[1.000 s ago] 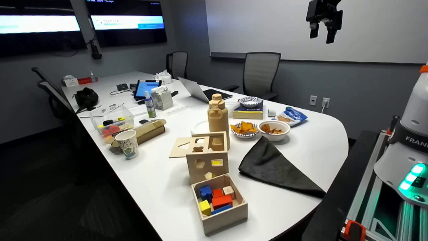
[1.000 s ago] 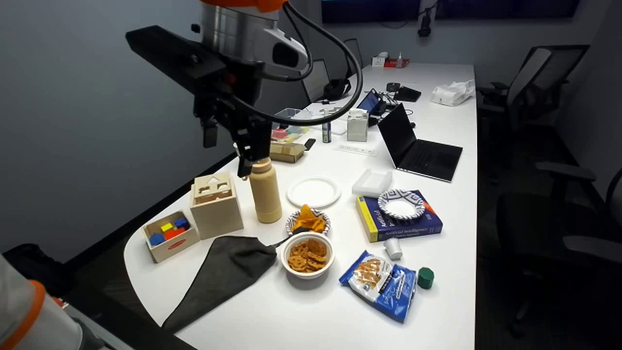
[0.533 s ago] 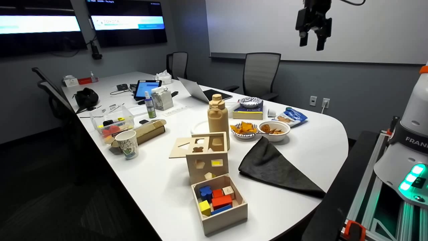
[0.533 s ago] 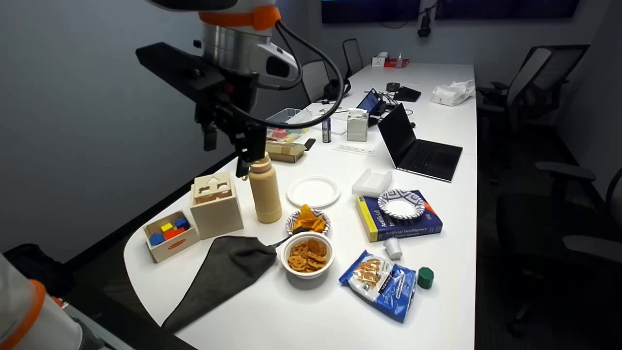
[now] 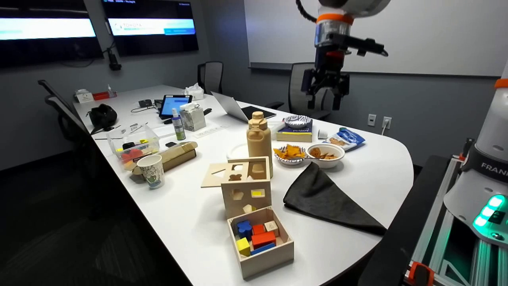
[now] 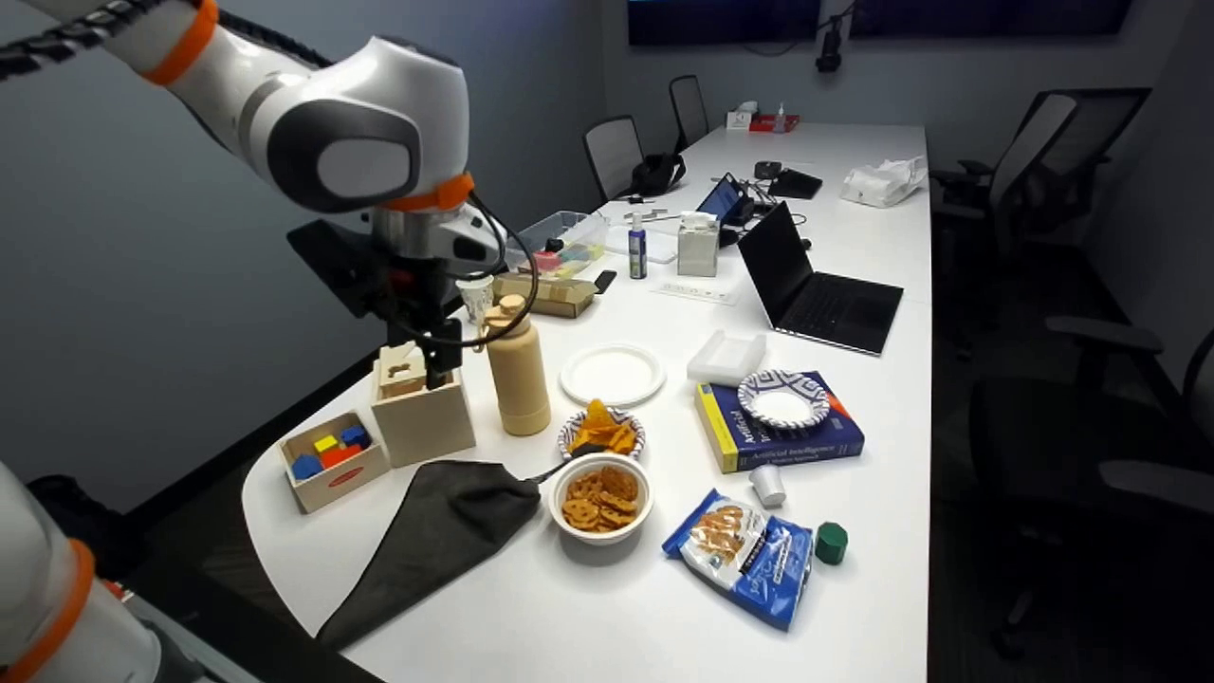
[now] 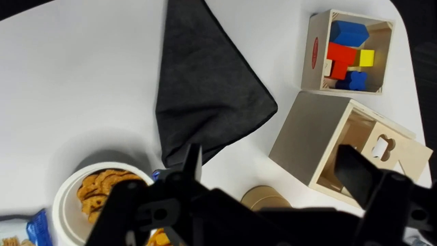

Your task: Use the black towel to clean the table

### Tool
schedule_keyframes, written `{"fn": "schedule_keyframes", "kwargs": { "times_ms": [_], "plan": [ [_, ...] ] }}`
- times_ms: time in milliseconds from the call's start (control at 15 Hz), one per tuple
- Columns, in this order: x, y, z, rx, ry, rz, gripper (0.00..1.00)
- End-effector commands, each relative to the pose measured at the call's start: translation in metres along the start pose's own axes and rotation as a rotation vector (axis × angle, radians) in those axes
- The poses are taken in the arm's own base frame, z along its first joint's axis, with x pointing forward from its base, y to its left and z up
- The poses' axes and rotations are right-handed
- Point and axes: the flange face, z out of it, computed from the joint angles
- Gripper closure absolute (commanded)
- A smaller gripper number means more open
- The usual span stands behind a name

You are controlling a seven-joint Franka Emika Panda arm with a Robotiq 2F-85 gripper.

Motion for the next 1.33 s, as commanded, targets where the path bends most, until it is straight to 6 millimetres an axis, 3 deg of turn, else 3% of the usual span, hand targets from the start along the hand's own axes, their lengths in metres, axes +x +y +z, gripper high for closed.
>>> {"fn": "schedule_keyframes", "kwargs": {
  "times_ms": [0, 267, 533, 1267],
  "plan": [
    [-0.004, -0.010, 0.055, 0.035, 0.006, 0.093, 0.00],
    [0.003, -0.014, 0.110, 0.076, 0.008, 0.210, 0.00],
    [0.018, -0.001, 0.150, 0.089, 0.002, 0.323, 0.00],
    [0.067, 0.038, 0.230, 0.012, -0.047, 0.466, 0.00]
  ]
}}
